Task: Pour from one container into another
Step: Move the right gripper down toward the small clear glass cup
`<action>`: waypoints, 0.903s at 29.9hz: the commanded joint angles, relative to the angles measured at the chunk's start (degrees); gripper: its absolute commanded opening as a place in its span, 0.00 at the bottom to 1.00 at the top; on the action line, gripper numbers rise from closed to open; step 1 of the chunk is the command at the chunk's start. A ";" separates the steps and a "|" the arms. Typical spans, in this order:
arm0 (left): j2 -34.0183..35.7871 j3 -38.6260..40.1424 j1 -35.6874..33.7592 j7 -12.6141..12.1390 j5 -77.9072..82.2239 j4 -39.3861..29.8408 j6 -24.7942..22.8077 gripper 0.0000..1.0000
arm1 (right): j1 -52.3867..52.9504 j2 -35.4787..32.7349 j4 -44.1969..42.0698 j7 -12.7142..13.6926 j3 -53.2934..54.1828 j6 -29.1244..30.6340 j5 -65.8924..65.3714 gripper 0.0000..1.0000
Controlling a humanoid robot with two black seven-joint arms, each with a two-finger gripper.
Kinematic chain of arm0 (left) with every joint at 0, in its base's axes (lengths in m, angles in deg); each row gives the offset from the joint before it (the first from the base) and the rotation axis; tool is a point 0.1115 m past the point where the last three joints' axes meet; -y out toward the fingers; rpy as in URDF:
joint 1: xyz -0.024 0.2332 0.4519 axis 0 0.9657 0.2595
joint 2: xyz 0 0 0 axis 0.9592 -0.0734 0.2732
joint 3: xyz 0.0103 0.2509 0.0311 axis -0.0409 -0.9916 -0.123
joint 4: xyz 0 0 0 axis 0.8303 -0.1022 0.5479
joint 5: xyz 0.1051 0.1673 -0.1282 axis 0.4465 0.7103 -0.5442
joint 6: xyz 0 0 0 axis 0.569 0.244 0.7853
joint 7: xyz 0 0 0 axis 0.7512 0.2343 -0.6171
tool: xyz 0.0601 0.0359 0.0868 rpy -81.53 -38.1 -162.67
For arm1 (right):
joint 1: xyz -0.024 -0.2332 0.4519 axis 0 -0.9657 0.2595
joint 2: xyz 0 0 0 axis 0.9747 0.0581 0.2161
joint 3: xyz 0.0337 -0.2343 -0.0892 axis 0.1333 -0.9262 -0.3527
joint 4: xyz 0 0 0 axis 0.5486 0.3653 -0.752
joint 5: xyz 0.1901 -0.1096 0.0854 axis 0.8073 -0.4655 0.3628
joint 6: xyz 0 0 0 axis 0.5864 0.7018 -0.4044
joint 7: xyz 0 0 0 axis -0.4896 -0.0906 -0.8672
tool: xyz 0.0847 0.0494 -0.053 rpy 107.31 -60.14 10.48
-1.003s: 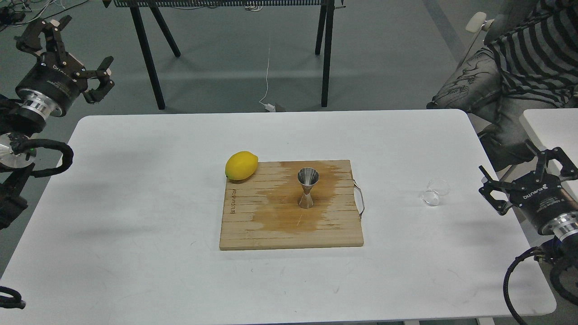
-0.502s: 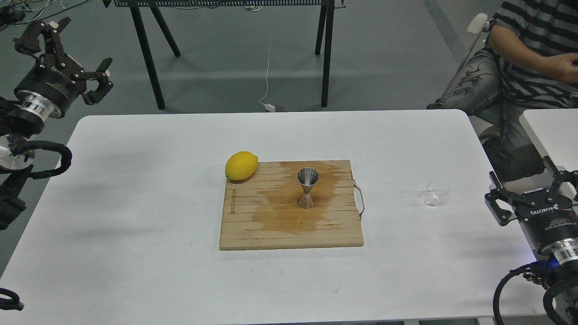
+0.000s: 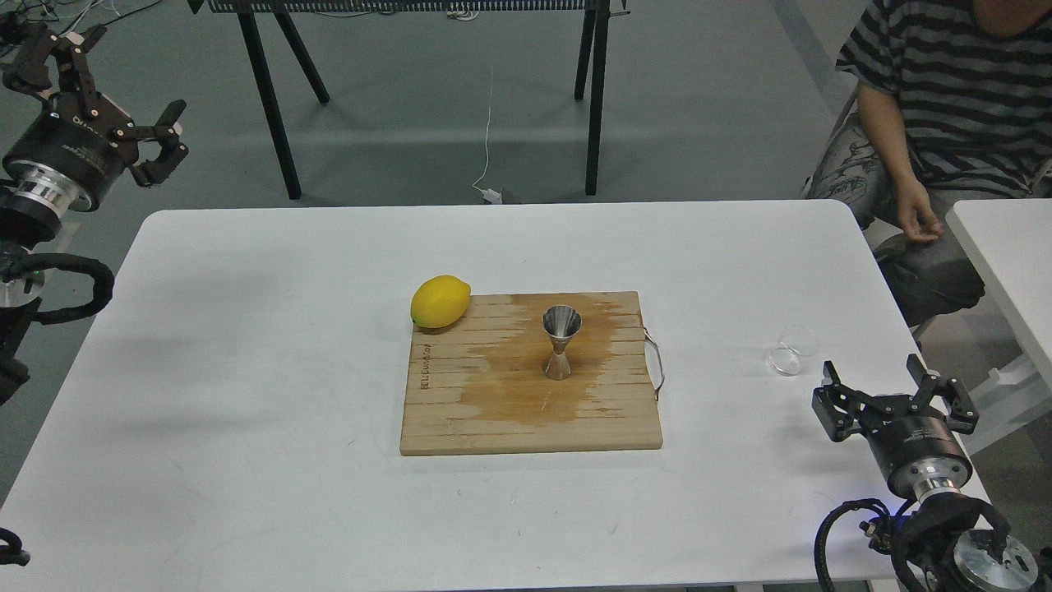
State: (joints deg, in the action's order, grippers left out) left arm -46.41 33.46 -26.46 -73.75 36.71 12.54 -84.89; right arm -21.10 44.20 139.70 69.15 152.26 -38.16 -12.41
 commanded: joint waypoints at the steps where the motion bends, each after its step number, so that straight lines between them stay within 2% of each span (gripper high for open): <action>1: 0.31 0.08 0.00 0.00 -0.08 -0.07 0.00 1.00 | 2.45 1.03 -0.91 -0.70 -0.26 -3.02 -0.12 0.99; 6: 0.40 0.08 0.00 0.09 -0.08 0.02 0.00 1.00 | 5.71 1.39 -3.46 -0.52 -0.61 -5.75 -0.91 0.99; 10: 0.40 0.08 0.00 0.09 -0.17 0.02 0.00 1.00 | 8.52 1.39 -5.66 -0.43 -5.18 -8.39 -0.99 0.99; 27: 1.72 -0.01 0.00 0.09 -0.96 -0.16 0.00 1.00 | 14.50 3.41 -14.97 -0.17 -6.77 -7.95 -0.91 0.99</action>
State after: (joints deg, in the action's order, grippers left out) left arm -45.17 33.47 -26.59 -73.66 35.74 12.43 -84.89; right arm -7.57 46.98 126.55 68.92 145.80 -46.45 -13.33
